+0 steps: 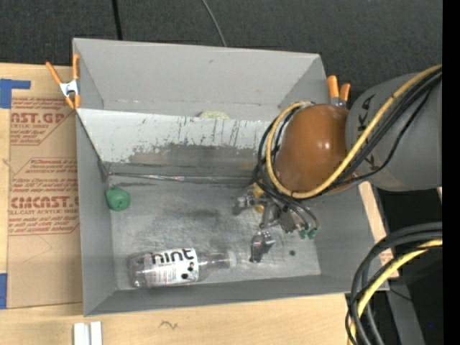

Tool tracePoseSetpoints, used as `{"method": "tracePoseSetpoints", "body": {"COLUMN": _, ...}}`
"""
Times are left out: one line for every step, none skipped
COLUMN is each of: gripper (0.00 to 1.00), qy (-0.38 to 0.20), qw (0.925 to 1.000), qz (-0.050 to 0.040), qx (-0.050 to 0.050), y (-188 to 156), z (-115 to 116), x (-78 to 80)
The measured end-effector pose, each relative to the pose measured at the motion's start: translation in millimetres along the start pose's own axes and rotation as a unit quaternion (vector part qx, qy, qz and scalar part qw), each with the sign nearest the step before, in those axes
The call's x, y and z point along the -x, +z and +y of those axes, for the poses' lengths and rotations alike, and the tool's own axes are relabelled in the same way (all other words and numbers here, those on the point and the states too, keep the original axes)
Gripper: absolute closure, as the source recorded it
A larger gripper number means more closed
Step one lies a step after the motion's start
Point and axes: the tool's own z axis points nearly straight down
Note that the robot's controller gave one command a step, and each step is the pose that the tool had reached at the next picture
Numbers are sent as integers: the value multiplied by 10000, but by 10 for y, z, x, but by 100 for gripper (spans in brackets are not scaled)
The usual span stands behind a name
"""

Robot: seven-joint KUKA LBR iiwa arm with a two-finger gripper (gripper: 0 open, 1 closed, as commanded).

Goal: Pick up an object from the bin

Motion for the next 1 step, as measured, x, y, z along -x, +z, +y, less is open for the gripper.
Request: {"method": "tracePoseSetpoints", "body": {"gripper": 0, "qy": -220, "qw": 9997, "qz": 76, "qx": 8, "y": 363, "z": 208, "x": -35}}
